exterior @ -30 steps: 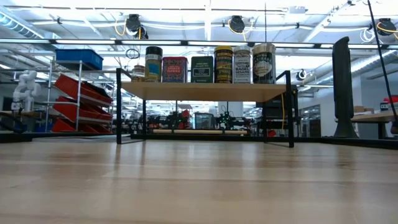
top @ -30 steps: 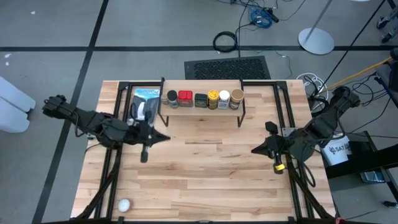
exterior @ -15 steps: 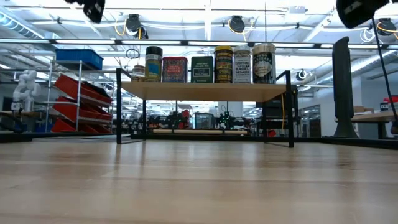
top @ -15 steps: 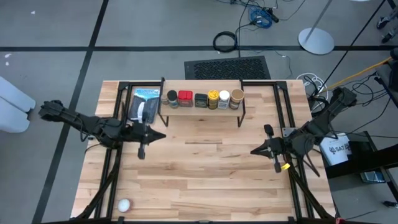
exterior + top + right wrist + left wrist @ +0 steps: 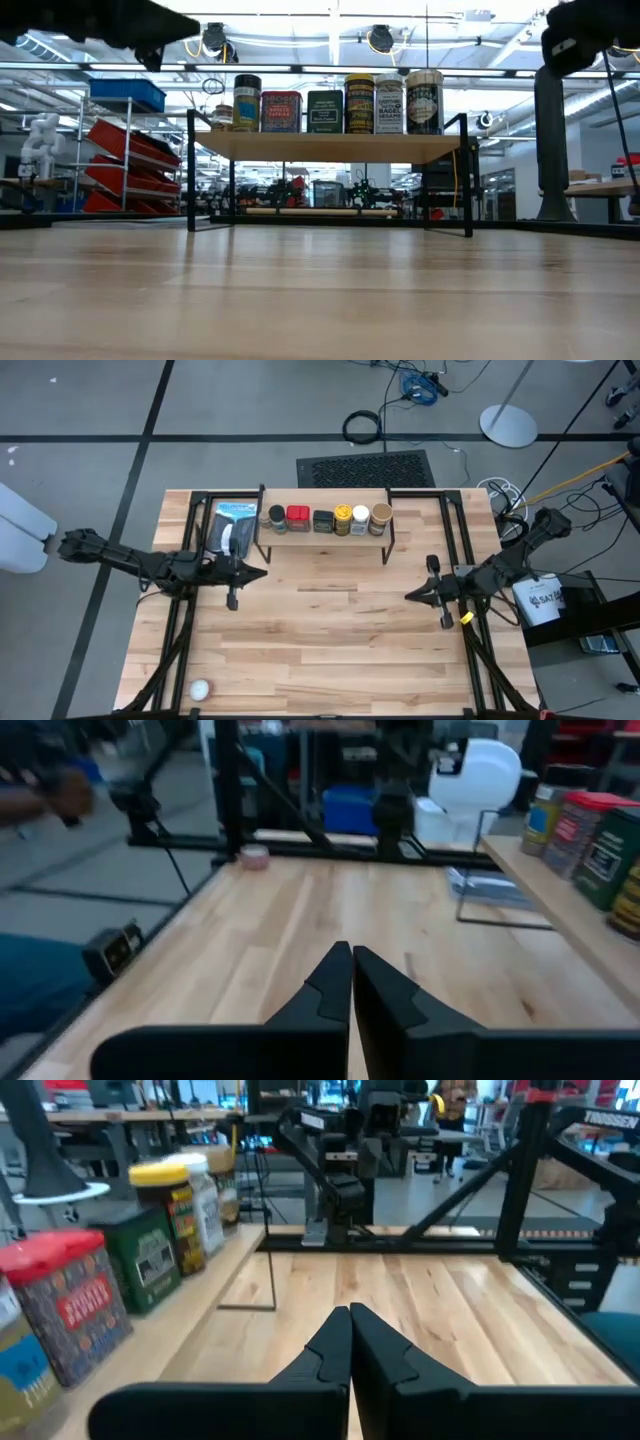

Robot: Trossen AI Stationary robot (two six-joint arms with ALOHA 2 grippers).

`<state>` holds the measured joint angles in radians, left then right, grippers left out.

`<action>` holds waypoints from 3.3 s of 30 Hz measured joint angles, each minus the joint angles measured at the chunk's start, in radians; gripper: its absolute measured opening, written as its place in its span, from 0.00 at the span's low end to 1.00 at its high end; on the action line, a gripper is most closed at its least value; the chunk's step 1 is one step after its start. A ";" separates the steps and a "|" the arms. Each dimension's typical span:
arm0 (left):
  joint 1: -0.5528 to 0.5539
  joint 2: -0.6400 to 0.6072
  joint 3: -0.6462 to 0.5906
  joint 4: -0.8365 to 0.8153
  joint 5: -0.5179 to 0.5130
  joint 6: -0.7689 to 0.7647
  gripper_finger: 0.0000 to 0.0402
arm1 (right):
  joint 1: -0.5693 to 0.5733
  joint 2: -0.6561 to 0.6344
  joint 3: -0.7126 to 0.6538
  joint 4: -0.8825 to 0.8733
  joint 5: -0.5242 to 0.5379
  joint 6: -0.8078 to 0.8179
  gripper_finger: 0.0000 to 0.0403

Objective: Shelf spices
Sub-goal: Return to Home Position

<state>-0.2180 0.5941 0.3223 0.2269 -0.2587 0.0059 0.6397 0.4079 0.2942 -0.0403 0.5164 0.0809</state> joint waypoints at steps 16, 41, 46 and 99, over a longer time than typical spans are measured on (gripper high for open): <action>0.092 -0.101 -0.208 0.196 0.099 -0.027 0.01 | -0.173 -0.061 -0.177 0.187 -0.202 -0.012 0.00; 0.226 -0.132 -0.248 0.164 0.286 -0.009 0.01 | -0.408 -0.087 -0.214 0.184 -0.444 -0.018 0.00; 0.233 -0.151 -0.314 0.209 0.288 -0.067 0.01 | -0.424 -0.088 -0.214 0.185 -0.448 -0.015 0.00; 0.233 -0.594 -0.314 -0.214 0.273 -0.025 0.01 | -0.424 -0.401 -0.279 0.060 -0.448 -0.040 0.00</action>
<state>0.0147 0.0002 0.0082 0.0124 0.0147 -0.0193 0.2153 0.0067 0.0147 0.0200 0.0681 0.0407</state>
